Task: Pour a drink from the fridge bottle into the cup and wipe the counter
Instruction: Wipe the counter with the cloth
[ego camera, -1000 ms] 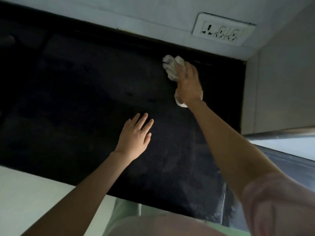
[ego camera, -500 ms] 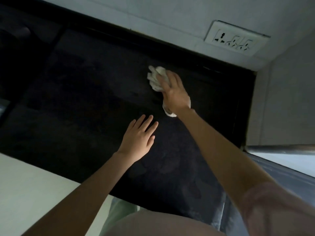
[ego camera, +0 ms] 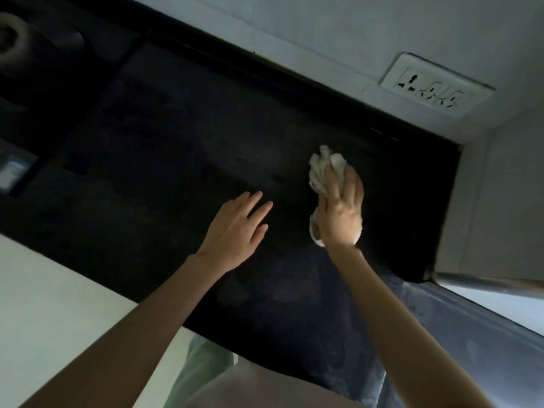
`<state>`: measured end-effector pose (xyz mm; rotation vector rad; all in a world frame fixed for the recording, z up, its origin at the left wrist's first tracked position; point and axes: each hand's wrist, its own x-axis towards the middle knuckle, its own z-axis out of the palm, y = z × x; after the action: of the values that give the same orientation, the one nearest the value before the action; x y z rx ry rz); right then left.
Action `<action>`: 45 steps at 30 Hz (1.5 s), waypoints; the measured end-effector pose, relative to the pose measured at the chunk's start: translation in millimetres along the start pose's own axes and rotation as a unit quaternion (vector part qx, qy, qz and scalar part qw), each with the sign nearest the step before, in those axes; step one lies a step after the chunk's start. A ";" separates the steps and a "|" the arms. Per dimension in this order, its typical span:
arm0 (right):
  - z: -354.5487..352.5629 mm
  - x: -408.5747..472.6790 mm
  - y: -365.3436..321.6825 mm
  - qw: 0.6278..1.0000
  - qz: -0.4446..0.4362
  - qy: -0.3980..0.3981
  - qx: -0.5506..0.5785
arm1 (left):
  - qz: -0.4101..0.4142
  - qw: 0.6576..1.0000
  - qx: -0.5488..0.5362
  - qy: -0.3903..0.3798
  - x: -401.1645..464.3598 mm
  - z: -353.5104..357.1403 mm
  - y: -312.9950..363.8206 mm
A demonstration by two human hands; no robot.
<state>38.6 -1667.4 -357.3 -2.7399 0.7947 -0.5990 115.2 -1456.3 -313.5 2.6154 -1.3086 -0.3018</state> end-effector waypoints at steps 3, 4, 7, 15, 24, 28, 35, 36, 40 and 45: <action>14.4 2.2 -45.3 0.993 -0.089 -0.047 0.055 | -0.068 0.998 0.002 0.011 -11.4 -10.6 -28.6; 20.7 7.9 -61.7 0.987 -0.122 -0.082 0.063 | -0.093 0.996 0.010 0.004 -16.7 -12.1 -38.4; 41.3 42.9 -96.0 0.963 -0.201 -0.171 0.060 | -0.130 0.991 0.036 -0.009 -31.7 -14.8 -60.0; 25.2 113.3 -15.7 0.987 -0.001 -0.163 0.001 | -0.122 0.990 0.071 -0.023 -44.6 -12.5 -88.3; 31.3 27.4 -116.3 0.977 -0.136 -0.164 0.012 | -0.117 0.991 0.066 -0.025 -49.5 -9.7 -89.5; 58.6 86.8 -152.1 0.951 -0.198 -0.235 -0.021 | -0.123 0.991 0.048 -0.006 -50.1 -4.7 -88.4; 34.8 126.3 -37.3 0.984 0.004 -0.173 -0.040 | -0.126 0.991 0.032 0.005 -48.9 -5.3 -88.7; 26.4 107.0 -27.6 0.990 0.000 -0.134 -0.049 | -0.127 0.991 0.033 0.006 -48.9 -5.9 -88.7; 16.5 29.9 -50.0 0.996 -0.077 -0.052 -0.005 | -0.132 0.991 0.036 0.009 -48.9 -5.9 -88.5; 44.9 46.6 -126.6 0.964 -0.201 -0.172 0.020 | -0.130 0.991 0.033 0.020 -49.4 -1.5 -89.6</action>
<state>152.5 -1583.8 -341.7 -2.8646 0.1438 -0.1857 155.0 -1363.9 -331.6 2.8341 -0.9799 -0.2491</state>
